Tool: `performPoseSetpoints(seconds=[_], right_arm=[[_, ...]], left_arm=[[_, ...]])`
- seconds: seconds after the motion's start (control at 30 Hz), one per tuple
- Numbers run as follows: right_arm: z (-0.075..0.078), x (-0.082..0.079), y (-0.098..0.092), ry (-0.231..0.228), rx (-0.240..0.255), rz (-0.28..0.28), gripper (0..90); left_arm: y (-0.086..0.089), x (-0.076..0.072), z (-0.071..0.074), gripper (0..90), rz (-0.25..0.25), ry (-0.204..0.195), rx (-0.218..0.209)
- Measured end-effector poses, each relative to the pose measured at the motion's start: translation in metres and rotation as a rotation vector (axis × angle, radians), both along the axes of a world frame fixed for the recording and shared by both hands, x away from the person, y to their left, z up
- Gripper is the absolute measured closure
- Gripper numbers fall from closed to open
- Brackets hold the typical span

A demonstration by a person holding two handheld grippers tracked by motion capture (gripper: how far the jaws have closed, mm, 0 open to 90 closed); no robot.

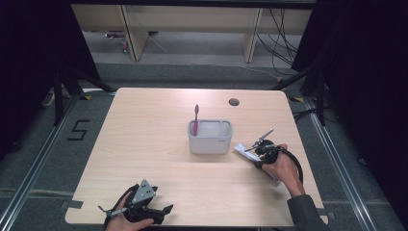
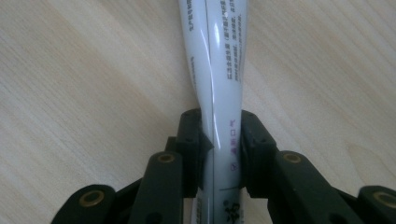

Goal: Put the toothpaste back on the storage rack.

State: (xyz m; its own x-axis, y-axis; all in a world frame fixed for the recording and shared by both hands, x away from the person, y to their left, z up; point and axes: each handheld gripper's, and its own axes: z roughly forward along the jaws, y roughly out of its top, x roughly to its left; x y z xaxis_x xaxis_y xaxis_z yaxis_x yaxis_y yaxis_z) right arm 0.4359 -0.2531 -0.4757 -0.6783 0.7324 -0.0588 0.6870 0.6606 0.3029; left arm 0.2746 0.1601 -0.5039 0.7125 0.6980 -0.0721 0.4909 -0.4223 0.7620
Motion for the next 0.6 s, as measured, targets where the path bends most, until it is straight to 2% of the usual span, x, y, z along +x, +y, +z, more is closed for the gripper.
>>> performPoseSetpoints(seconds=[0.07,0.13,0.17,0.27,0.33,0.43,0.47,0.5,0.53,0.57,0.6], right_arm=[[0.000,0.001,0.000,0.010,-0.002,-0.005,72.9],[0.000,0.002,0.000,0.010,0.001,0.011,73.5],[0.000,0.003,0.000,0.004,-0.005,0.025,73.7],[0.001,0.005,0.002,0.015,-0.017,0.034,74.3],[0.003,0.003,0.003,0.024,-0.027,0.026,74.5],[0.004,0.003,0.003,0.024,-0.021,0.035,74.7],[0.005,0.003,0.002,0.005,-0.017,0.052,74.8],[0.005,0.003,0.002,0.005,-0.017,0.052,74.8],[0.007,0.002,0.002,0.003,-0.009,0.038,74.8],[0.013,0.000,0.000,0.007,0.023,0.020,74.9],[0.016,0.000,-0.002,-0.005,0.022,0.013,74.9]], left_arm=[[0.000,0.000,0.000,16.7,-0.002,0.000,-0.002],[-0.001,0.000,0.000,16.7,0.002,0.000,-0.013],[0.000,0.000,0.000,16.7,-0.002,0.000,0.000],[0.000,0.000,0.000,16.7,-0.004,0.001,-0.006],[0.000,0.000,0.000,16.7,-0.003,0.000,-0.008],[0.000,0.000,0.000,16.8,-0.003,-0.003,-0.010],[0.000,0.000,0.000,16.8,-0.003,-0.001,-0.010],[0.000,0.000,0.000,16.8,0.000,0.002,0.000],[0.001,0.000,0.001,16.8,-0.009,0.011,0.004],[0.000,0.000,0.001,16.8,-0.005,0.007,0.001],[0.000,0.000,0.001,16.8,-0.005,0.008,0.002]])
